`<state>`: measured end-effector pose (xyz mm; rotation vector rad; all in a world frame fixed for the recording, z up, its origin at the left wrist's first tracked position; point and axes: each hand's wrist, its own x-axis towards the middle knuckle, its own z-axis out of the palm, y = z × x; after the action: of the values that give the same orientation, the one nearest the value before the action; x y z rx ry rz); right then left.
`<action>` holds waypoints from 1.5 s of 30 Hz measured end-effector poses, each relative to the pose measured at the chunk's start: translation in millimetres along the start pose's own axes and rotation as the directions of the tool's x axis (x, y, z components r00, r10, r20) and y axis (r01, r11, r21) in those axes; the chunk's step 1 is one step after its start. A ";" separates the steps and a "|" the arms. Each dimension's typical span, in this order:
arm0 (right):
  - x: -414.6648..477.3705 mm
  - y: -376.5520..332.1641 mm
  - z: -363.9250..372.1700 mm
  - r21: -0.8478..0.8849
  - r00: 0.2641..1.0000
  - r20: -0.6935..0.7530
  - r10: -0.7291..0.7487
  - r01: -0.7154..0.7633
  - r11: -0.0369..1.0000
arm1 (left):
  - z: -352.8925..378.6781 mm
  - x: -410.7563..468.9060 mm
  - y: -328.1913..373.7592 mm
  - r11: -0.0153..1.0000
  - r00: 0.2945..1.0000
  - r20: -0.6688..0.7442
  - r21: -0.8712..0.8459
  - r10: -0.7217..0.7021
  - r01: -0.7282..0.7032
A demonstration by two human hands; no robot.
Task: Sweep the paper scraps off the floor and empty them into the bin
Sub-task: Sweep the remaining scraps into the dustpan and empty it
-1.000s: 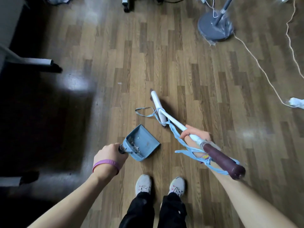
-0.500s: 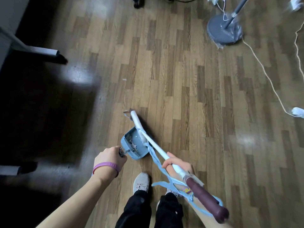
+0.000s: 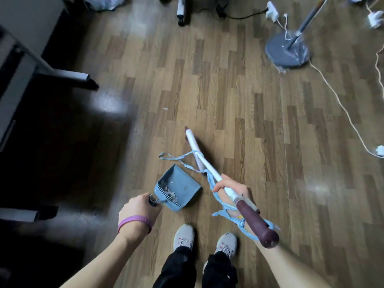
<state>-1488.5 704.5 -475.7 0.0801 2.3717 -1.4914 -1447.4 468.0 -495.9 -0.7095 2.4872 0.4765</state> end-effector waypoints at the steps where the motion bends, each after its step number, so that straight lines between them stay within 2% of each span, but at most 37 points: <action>1: 7.7 -1.6 2.3 -0.007 1.000 0.002 -0.009 0.009 1.000 | -4.5 -3.0 -3.9 0.999 1.000 -0.012 -0.018 -0.027 0.026; 6: 50.3 -7.7 31.1 -0.016 0.997 0.046 -0.063 0.064 0.998 | -18.5 -9.7 -39.7 0.983 0.984 -0.064 -0.094 -0.164 0.158; 9: 66.9 -17.4 53.9 -0.033 0.989 0.143 -0.037 0.042 0.999 | -20.6 -8.2 -63.6 0.963 0.970 -0.058 -0.143 -0.238 0.228; 12: 69.5 -18.2 82.0 -0.099 0.964 0.255 -0.070 0.098 0.990 | -13.2 -5.5 -87.6 0.950 0.961 -0.015 -0.156 -0.277 0.272; 18: 32.8 -20.5 115.6 -0.226 0.907 0.420 0.038 0.065 0.972 | -0.3 -4.6 -106.5 0.918 0.942 0.074 -0.210 -0.328 0.337; 22: 8.4 -36.7 114.7 -0.202 0.905 0.416 0.090 -0.004 0.979 | 0.7 -10.4 -101.3 0.906 0.942 0.132 -0.261 -0.308 0.332; 25: 4.3 -56.7 110.3 -0.187 0.872 0.468 0.144 -0.062 0.980 | -3.7 -16.3 -100.5 0.870 0.924 0.186 -0.316 -0.335 0.379; 30: 2.5 -81.9 81.8 -0.215 0.868 0.487 0.096 0.013 0.976 | -21.8 -42.6 -94.8 0.788 0.883 0.178 -0.400 -0.434 0.468; 37: 45.6 -149.0 5.1 -0.210 0.733 0.679 -0.047 0.255 0.944 | -45.2 -109.1 -62.9 0.655 0.801 0.140 -0.502 -0.582 0.564; 39: 50.3 -174.8 -11.0 -0.195 0.712 0.696 -0.088 0.305 0.932 | -50.5 -128.4 -54.4 0.611 0.775 0.126 -0.542 -0.619 0.577; 43: 44.9 -234.5 -14.3 -0.172 0.674 0.725 -0.138 0.372 0.912 | -67.1 -158.2 -44.8 0.528 0.714 0.086 -0.612 -0.695 0.589; 45: 40.6 -268.5 1.5 -0.177 0.601 0.795 -0.076 0.351 0.919 | -75.5 -172.3 -44.1 0.501 0.680 0.066 -0.624 -0.731 0.599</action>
<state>-1586.5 577.5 -256.6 -0.8137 1.8542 -0.8936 -1323.7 465.5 -347.5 -1.9904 1.9329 0.9275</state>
